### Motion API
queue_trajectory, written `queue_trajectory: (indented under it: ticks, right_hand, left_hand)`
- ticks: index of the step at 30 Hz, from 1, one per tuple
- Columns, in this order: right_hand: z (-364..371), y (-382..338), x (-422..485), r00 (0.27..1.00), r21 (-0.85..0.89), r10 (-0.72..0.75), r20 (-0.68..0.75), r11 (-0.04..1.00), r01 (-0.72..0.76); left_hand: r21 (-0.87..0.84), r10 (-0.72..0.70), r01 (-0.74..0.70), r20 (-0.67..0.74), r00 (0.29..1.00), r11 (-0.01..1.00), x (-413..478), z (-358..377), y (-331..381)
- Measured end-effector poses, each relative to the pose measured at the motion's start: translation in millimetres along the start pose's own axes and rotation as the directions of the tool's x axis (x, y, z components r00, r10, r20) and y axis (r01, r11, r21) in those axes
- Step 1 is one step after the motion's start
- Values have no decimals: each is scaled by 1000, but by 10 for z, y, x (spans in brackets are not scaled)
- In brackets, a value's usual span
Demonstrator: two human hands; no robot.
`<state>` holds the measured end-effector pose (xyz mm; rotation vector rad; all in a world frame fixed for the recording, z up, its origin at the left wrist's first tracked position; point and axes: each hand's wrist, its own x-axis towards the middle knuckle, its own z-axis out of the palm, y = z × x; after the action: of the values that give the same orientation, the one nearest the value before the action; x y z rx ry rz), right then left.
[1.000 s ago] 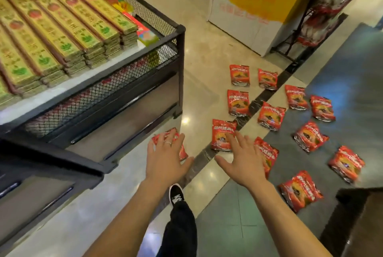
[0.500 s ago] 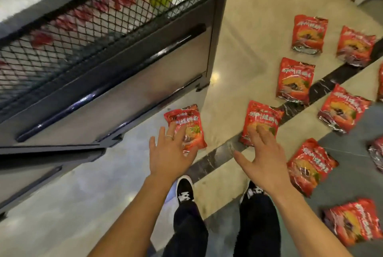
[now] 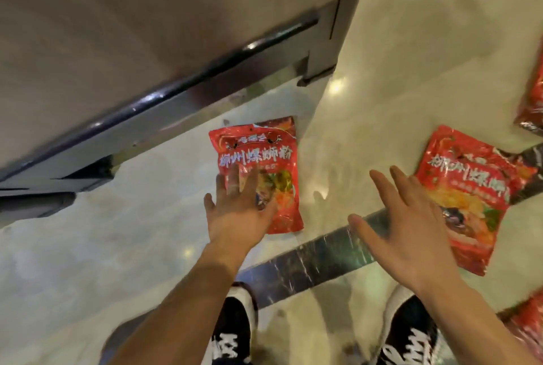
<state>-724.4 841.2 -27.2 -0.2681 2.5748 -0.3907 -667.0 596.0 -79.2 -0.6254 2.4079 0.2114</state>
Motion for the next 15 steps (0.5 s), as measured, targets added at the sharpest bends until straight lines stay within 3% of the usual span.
queue_trajectory:
  ticks: [4,9,15]
  right_hand:
    - [494,357,340,1000,-6,-12,-19,1000,11]
    - [848,668,500,1000,23,25,-10,999,-24]
    - [794,1355,506,982,24,164,-90,986,-162]
  left_hand:
    - [-75,-56,56,-1,998,996,560,608,109]
    - [-68,-13,16,53,998,998,701,1026,493]
    - [-62,312,-310,25,950,949,685,993,1567]
